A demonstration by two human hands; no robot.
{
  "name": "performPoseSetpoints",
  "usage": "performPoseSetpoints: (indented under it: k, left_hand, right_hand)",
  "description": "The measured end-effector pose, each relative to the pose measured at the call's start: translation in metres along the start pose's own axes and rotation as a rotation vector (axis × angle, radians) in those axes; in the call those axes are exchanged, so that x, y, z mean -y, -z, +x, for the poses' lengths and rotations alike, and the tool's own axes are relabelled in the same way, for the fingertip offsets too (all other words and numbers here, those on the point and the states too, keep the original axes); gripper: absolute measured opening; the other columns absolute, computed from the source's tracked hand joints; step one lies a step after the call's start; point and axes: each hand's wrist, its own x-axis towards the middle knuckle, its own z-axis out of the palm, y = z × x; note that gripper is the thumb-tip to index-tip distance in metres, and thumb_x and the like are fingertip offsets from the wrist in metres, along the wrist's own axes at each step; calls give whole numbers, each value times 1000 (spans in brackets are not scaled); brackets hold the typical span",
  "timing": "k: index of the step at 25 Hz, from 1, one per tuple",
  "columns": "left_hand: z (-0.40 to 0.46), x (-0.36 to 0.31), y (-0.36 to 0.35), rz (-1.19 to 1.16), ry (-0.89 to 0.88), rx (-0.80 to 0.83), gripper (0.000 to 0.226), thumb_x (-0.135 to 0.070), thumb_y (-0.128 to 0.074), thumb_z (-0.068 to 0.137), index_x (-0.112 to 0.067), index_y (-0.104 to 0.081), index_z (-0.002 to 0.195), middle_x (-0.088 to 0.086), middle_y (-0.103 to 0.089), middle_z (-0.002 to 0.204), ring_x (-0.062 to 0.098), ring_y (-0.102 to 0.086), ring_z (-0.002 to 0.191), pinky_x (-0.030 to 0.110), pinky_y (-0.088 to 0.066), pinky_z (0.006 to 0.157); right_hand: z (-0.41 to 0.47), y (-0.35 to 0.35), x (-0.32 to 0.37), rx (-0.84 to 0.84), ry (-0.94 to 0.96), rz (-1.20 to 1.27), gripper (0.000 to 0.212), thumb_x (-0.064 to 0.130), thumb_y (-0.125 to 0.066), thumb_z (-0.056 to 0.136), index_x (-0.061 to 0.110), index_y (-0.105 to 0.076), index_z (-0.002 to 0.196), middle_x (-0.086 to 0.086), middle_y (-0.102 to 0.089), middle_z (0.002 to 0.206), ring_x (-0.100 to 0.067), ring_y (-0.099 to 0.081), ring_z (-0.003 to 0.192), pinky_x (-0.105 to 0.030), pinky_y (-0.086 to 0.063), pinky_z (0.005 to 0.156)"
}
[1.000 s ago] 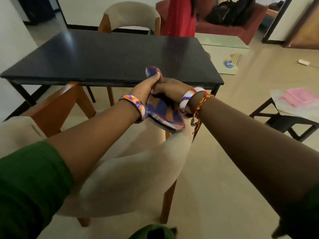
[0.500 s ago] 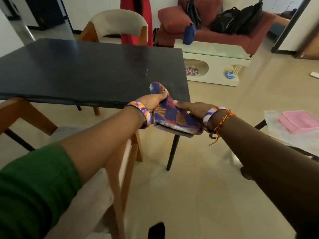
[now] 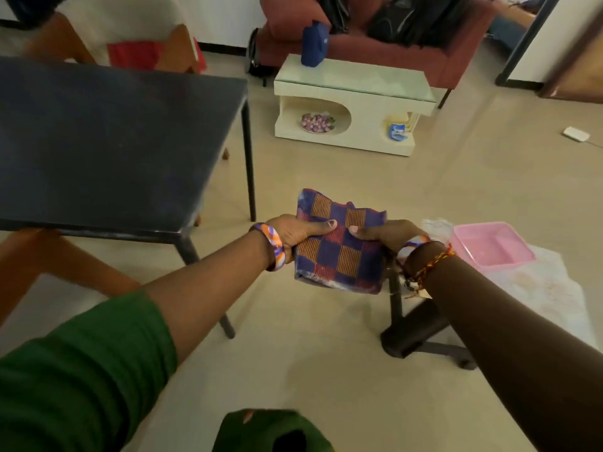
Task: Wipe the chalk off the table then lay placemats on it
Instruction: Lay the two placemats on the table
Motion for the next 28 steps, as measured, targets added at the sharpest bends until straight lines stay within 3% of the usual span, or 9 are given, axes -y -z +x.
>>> performPoseSetpoints:
  k: [4,7,10,15,18,21,23,25,28]
  left_hand:
    - [82,-5,-83,149,9,-25,35,-23,-76,76,-10,-65,106,17,-69,108,32,-67,97,50,-52,90]
    - [143,-17,-154,60,58,180,19,-19,-62,88,-11,-63,105,10,-72,91,25,-69,83,43,-55,83]
    - [209,-30,-220,51,103,261,25,-18,-58,90,-5,-60,111,13,-67,97,29,-64,91,43,-51,88]
    - [323,-21,-305,125,182,184,12,-22,-56,93,-11,-59,89,8,-60,86,20,-58,76,30,-52,64]
    - [380,13,-307,210,221,-77,31,-20,-61,90,0,-55,113,11,-58,94,20,-54,78,29,-47,61]
    - [414,59,-288,445,366,-268,68,-29,-66,86,14,-38,132,29,-49,130,37,-56,107,42,-47,88]
    - [427,83,-279,580,446,-256,86,-43,-67,82,8,-29,140,24,-35,144,38,-41,128,42,-36,102]
    - [441,98,-270,552,516,-189,94,-57,-68,73,0,-33,139,18,-38,142,33,-42,128,39,-34,103]
    - [460,116,-259,562,558,-85,111,-75,-72,45,4,-54,121,21,-57,124,36,-56,112,40,-42,101]
  right_hand:
    - [47,97,-25,-11,-70,248,38,13,-80,65,13,-63,99,-10,-67,114,-32,-62,104,-50,-49,89]
    - [74,168,-36,35,-23,473,36,11,-76,69,14,-62,102,-11,-68,111,-29,-66,93,-44,-56,75]
    - [103,239,-44,136,26,617,56,11,-83,54,15,-62,107,-12,-70,105,-30,-69,91,-47,-59,71]
    - [192,351,-83,-203,-241,710,49,-5,-60,75,7,-55,122,-17,-60,124,-36,-57,112,-51,-50,84]
    - [240,393,-104,-415,-362,795,27,-6,-52,86,8,-58,109,-16,-59,123,-31,-61,88,-48,-46,85]
    - [286,418,-119,-504,-430,760,29,-4,-55,85,8,-56,112,-16,-60,124,-30,-62,84,-46,-47,80]
    - [310,426,-121,-486,-449,762,19,-2,-58,84,8,-56,100,-15,-62,121,-32,-61,96,-45,-49,76]
    - [324,425,-123,-468,-441,705,27,0,-61,83,7,-56,108,-14,-62,118,-30,-59,101,-41,-52,72]
    - [323,413,-149,-644,-396,227,67,6,-66,80,6,-35,140,-10,-51,120,-26,-51,109,-38,-47,87]
